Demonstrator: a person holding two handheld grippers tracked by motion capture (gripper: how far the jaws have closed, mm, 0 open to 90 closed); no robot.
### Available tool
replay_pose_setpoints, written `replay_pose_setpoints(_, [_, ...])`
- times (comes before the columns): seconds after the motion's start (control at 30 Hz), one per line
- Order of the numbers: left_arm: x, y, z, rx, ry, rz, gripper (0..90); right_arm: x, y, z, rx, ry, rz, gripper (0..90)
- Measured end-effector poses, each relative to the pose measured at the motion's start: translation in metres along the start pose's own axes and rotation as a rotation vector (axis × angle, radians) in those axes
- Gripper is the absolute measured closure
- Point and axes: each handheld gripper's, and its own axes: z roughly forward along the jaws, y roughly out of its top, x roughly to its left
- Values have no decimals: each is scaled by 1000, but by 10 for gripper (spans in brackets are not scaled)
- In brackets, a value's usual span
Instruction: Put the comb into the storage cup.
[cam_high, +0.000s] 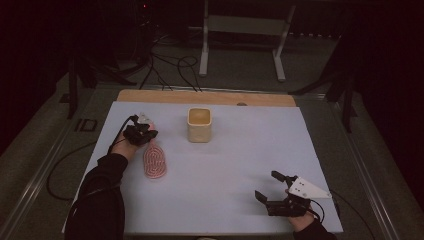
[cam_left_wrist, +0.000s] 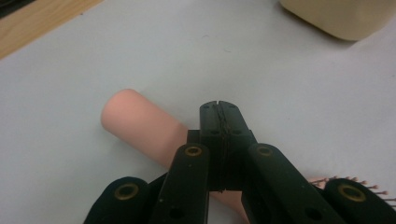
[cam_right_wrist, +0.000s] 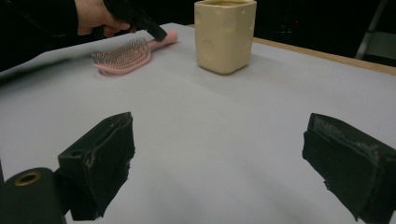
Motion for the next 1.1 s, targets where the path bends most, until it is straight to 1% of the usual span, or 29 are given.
replay_pose_setpoints(0.13, [2,0,-1,-4,0,-3,900,1,0,0,0,2,-1,89])
replay_pose_setpoints(0.27, [-2,2,4,7,-6,13,900,0,0,0,3,2,5,89])
replay_pose_setpoints(0.33, [-3,3,6,21,-10,24,900,0,0,0,-2,1,0,89])
replay_pose_setpoints(0.43, [-4,4,7,25,-12,23,900,0,0,0,2,1,4,89])
replay_pose_setpoints(0.47, [-4,4,7,27,-14,27,900,0,0,0,1,-1,4,89])
replay_pose_setpoints(0.53, [-3,5,6,37,-9,33,900,-1,0,-1,-4,-2,4,89])
replay_pose_setpoints(0.57, [-2,4,6,54,3,36,900,-1,0,-1,-2,1,4,89])
replay_pose_setpoints(0.63, [-2,3,6,61,5,44,900,0,0,-1,-1,0,3,89])
replay_pose_setpoints(0.7, [0,0,6,75,18,42,900,0,0,-1,-4,0,3,89])
replay_pose_setpoints(0.8, [4,-6,2,79,28,22,900,-1,0,-1,-5,-1,6,89])
replay_pose_setpoints(0.93, [10,-12,-5,102,43,8,900,0,0,0,-4,-3,5,89])
replay_pose_setpoints(0.97, [13,-16,-8,112,53,6,900,0,0,0,1,-1,2,90])
replay_pose_setpoints(1.0, [13,-16,-8,112,53,6,900,0,0,0,1,-1,2,90])
replay_pose_setpoints(1.07, [16,-20,-14,132,62,6,900,0,1,0,-2,-2,4,90])
replay_pose_setpoints(1.1, [17,-22,-15,133,62,2,900,-1,0,0,-5,-3,5,90])
